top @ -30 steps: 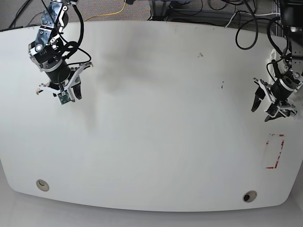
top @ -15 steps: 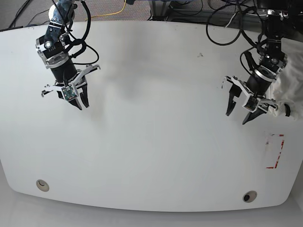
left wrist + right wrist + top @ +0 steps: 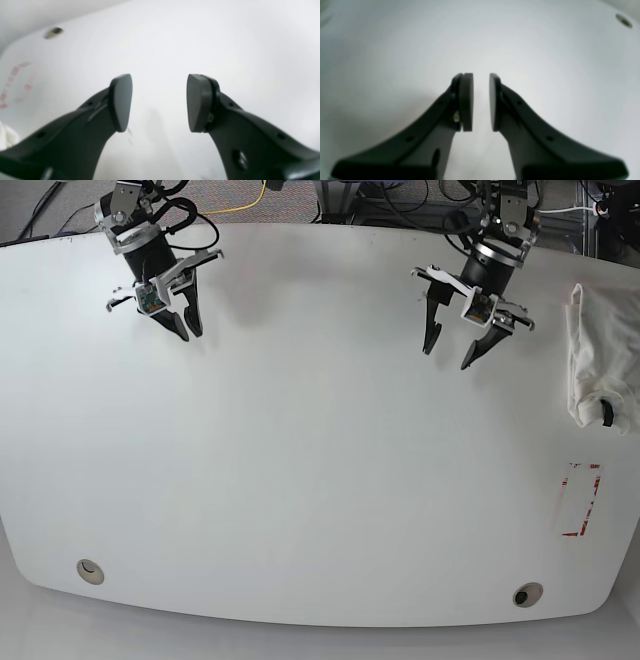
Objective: Layout the t-shirt on the table in an organized manner, then fold the t-shirt properly
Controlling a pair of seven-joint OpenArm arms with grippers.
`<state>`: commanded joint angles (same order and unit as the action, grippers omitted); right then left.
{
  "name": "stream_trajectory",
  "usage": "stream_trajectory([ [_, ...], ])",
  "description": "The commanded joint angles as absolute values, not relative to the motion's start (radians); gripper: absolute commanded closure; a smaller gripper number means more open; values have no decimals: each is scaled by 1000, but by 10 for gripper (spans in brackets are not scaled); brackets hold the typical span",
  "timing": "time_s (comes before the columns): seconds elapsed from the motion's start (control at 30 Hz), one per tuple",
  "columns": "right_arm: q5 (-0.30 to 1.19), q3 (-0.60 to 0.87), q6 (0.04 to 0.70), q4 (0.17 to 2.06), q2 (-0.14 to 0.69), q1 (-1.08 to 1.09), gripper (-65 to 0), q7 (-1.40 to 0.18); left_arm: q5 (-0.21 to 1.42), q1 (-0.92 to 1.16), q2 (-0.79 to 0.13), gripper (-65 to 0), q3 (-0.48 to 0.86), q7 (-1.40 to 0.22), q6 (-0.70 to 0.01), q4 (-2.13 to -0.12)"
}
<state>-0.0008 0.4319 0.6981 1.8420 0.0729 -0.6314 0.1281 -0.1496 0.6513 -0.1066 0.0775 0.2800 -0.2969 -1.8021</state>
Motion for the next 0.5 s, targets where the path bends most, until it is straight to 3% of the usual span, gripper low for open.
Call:
stream_trajectory([
  [0.17,136,460,698,1845,73,-794,-97,130,-150,812,-108,-325,77,280,-297,-1814],
  [0.33,219,463,698,1853,73,-951,-16,130,-148,1021,-110,-325,77,280,-297,-1848],
  [0.5,262,455,698,1870,70,-1109,-10,130,-148,1208,-110,-325,77,280,-297,-1868],
])
